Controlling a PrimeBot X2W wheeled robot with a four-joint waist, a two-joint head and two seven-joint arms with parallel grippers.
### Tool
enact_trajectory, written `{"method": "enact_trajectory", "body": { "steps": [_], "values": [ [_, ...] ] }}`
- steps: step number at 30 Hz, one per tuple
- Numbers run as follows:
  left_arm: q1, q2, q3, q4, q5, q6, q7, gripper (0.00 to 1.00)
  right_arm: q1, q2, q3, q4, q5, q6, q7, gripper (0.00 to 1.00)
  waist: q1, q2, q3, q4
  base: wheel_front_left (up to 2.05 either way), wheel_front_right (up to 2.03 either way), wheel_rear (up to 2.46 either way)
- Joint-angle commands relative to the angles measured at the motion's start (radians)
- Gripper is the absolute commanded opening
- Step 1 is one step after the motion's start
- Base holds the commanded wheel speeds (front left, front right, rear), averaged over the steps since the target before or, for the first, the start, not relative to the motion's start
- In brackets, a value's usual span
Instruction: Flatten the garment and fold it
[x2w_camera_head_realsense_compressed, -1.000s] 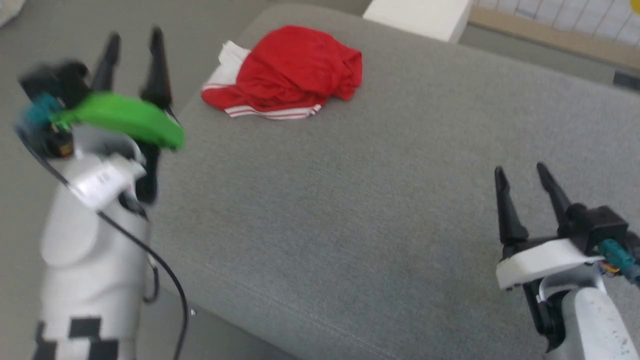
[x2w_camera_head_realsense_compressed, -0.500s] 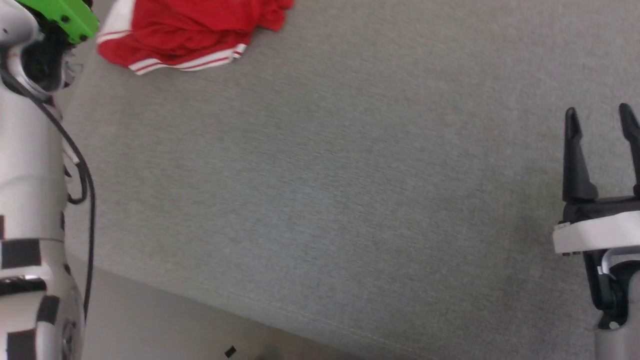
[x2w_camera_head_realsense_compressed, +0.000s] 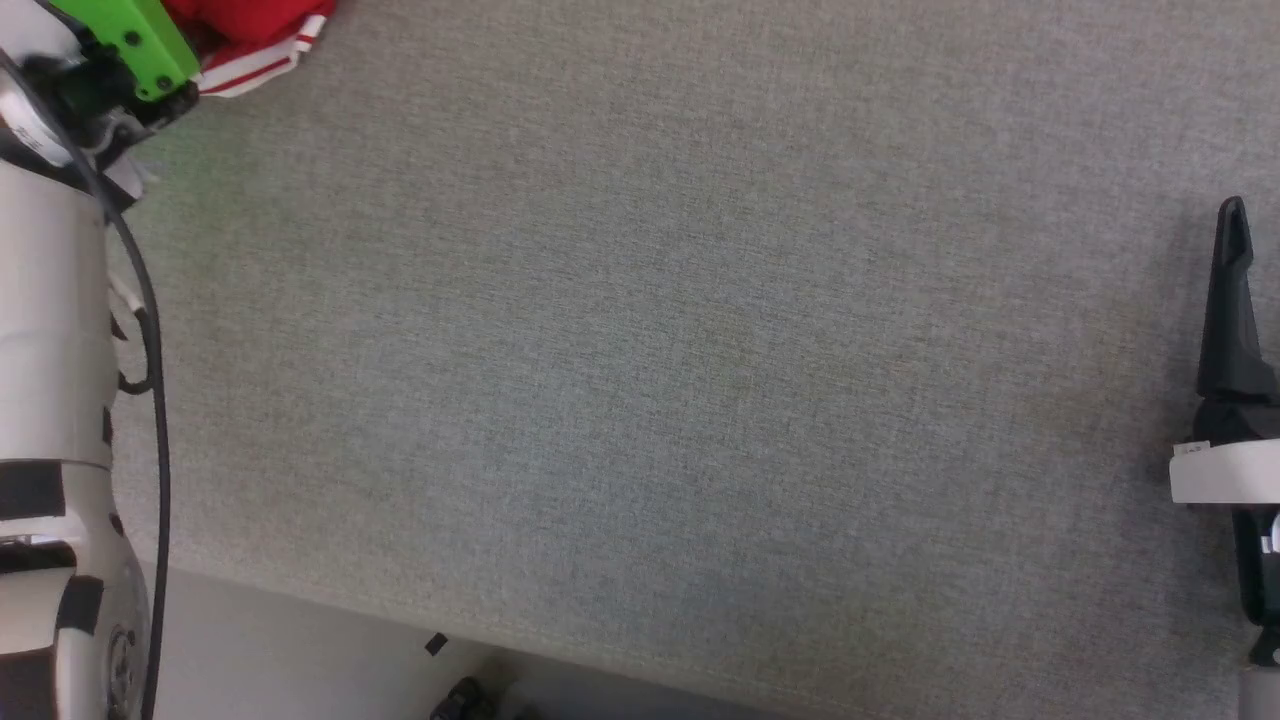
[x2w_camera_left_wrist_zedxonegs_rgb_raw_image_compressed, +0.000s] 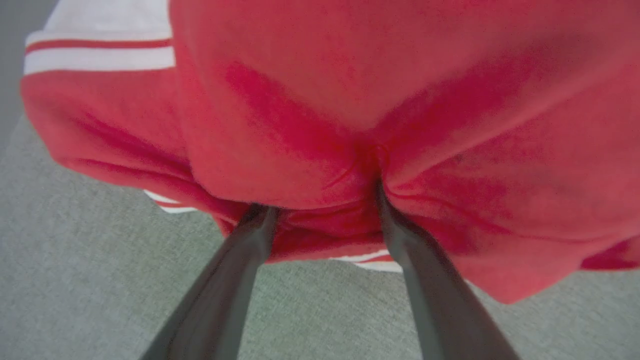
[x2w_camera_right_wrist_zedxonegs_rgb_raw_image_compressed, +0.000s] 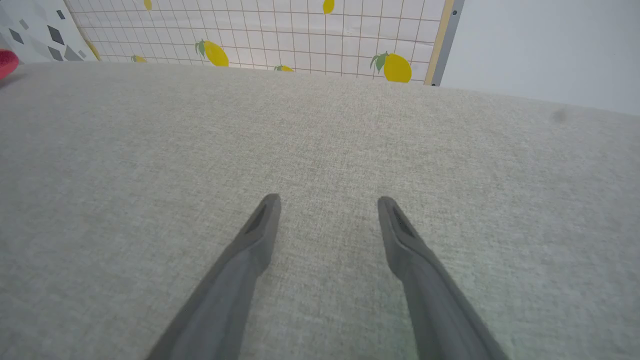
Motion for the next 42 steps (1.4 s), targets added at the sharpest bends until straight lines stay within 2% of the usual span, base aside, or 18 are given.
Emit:
{"method": "enact_trajectory", "body": {
  "steps": [1,5,7,11,18,23,29,35,42],
  "values": [
    [0.036,-0.012,-0.011,0.005,0.0,0.006,0.017,1.0,0.001,-0.001,-0.001,-0.008,0.003,-0.002,0.005,1.0,-0.0001,-0.0001,0.017,-0.004,0.0,0.0,0.0],
    [0.083,-0.019,-0.011,-0.02,-0.001,0.029,0.02,1.0,-0.001,-0.004,0.001,-0.013,0.003,-0.002,0.01,1.0,-0.0001,-0.0001,0.018,0.001,0.0,0.0,0.0],
    [0.096,-0.013,-0.007,-0.036,0.007,0.039,-0.016,0.0,-0.003,-0.005,0.002,-0.014,0.003,-0.002,0.011,1.0,-0.0001,-0.0001,0.017,0.002,0.0,0.0,0.0],
    [0.104,-0.007,0.018,-0.072,0.005,0.038,-0.12,0.0,-0.001,-0.005,0.006,-0.007,0.003,-0.002,0.009,1.0,-0.0001,-0.0001,0.005,0.005,0.0,0.0,0.0],
    [0.072,0.015,0.073,-0.132,0.028,0.049,-0.395,0.0,-0.011,0.01,0.023,0.043,0.012,-0.002,-0.021,1.0,-0.0001,-0.0001,-0.064,-0.002,0.0,0.0,0.0],
    [0.03,0.047,0.07,-0.15,0.048,0.01,-0.497,0.0,-0.013,0.03,0.036,0.117,0.017,-0.002,-0.057,1.0,-0.0001,-0.0001,-0.158,-0.019,0.0,0.0,0.0],
    [-0.038,0.079,0.045,-0.181,0.072,-0.031,-0.55,0.0,-0.006,0.05,0.053,0.213,0.027,-0.002,-0.1,1.0,-0.0001,-0.0001,-0.283,-0.052,0.0,0.0,0.0],
    [-0.104,0.097,0.001,-0.193,0.088,-0.077,-0.536,0.0,0.002,0.058,0.07,0.296,0.042,-0.002,-0.138,1.0,-0.0001,-0.0001,-0.392,-0.087,0.0,0.0,0.0],
    [-0.162,0.039,-0.049,-0.188,0.06,-0.144,-0.527,0.0,0.018,0.059,0.085,0.369,0.085,-0.002,-0.165,1.0,-0.0001,-0.0001,-0.486,-0.12,0.0,0.0,0.0]
  ]
}}
